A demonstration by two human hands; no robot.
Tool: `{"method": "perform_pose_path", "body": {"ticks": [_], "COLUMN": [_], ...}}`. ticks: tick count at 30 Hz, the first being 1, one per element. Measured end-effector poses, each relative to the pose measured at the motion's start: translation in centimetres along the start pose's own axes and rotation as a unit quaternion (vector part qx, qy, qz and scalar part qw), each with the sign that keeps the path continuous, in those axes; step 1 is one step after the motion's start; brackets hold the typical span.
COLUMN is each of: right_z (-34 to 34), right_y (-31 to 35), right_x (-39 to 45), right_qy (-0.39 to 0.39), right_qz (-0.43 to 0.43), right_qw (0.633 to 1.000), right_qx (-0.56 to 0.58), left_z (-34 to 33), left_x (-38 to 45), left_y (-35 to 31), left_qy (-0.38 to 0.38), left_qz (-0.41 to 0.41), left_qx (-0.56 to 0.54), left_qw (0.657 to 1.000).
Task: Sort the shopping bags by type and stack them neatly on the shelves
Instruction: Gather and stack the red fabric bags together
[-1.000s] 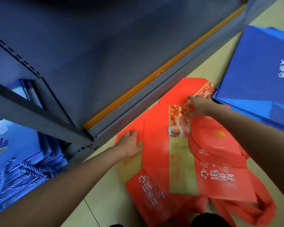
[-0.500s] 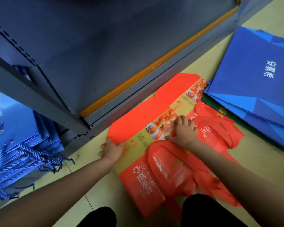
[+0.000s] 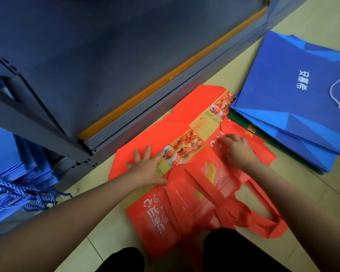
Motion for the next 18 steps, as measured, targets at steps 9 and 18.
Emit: {"method": "perform_pose_path", "body": {"ticks": [9, 18], "right_z": [-1.8, 0.4], "right_y": [-3.2, -5.1], "right_x": [-0.9, 0.8], "right_qy": [0.189, 0.037], "right_qz": [0.003, -0.018], "right_qw": [0.979, 0.997], "right_qx": [-0.074, 0.071], "left_z": [-1.2, -0.9], "left_x": [1.2, 0.8], "left_y": [-0.4, 0.8], "left_qy": [0.049, 0.038], "left_qz": [0.048, 0.068], "left_qx": [0.040, 0.038], "left_qw": [0.997, 0.996]}}
Point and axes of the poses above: each hand's wrist, its own x-axis towards the middle knuckle, its own z-axis out of the back of the hand, y = z × x, the point moved 7 cm from there along x, towards the middle knuckle, and after that the axes turned 7 degrees about -x, right-handed, at the moved point
